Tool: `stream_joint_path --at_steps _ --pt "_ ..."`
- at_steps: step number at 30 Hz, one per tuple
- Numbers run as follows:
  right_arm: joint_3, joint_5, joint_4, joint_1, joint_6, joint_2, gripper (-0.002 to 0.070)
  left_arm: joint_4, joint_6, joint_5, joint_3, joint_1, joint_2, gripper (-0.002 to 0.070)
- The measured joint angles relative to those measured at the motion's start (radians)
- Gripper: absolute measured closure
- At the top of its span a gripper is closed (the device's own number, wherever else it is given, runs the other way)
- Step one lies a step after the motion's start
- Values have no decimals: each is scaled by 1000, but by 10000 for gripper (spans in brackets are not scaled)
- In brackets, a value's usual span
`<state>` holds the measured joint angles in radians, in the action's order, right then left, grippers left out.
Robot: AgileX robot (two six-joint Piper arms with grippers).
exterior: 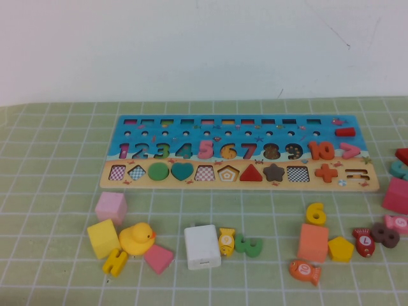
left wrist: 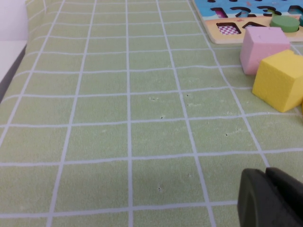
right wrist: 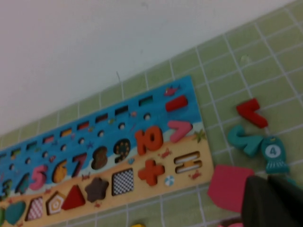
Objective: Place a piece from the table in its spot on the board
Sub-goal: Pick up the "number 6"
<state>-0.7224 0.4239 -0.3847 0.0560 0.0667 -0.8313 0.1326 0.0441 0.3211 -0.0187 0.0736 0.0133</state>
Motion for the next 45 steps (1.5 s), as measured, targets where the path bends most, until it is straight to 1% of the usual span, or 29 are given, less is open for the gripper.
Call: stream_joint_path --at_steps 4,8,11,15,19,21,23,25,28,29,30,31,33,38,45 --pt "-55 29 -110 0 -173 -182 676 0 0 0 0 0 0 677" --pt "-153 115 -148 -22 -280 -332 652 0 0 0 0 0 0 677" --pt "-234 154 -146 -80 -322 -419 624 0 0 0 0 0 0 677" --pt "-322 186 -107 -179 -322 -521 604 0 0 0 0 0 0 677" --pt "-419 241 -15 -288 -251 -623 600 0 0 0 0 0 0 677" --pt "-466 276 61 -342 -166 -675 596 0 0 0 0 0 0 677" --pt "-520 331 165 -392 -67 -734 574 0 0 0 0 0 0 677" --pt "-567 389 272 -434 24 -790 526 0 0 0 0 0 0 677" --pt "-629 448 385 -489 136 -859 421 0 0 0 0 0 0 677" --pt "-647 460 397 -504 165 -880 382 0 0 0 0 0 0 677" --pt "-674 474 407 -526 209 -910 322 0 0 0 0 0 0 677" --pt "-683 476 407 -535 233 -924 297 0 0 0 0 0 0 677" --pt "-691 479 407 -542 273 -949 270 0 0 0 0 0 0 677" --pt "-695 511 413 -544 335 -989 250 0 0 0 0 0 0 677" --pt "-695 527 413 -544 342 -1024 256 0 0 0 0 0 0 677"
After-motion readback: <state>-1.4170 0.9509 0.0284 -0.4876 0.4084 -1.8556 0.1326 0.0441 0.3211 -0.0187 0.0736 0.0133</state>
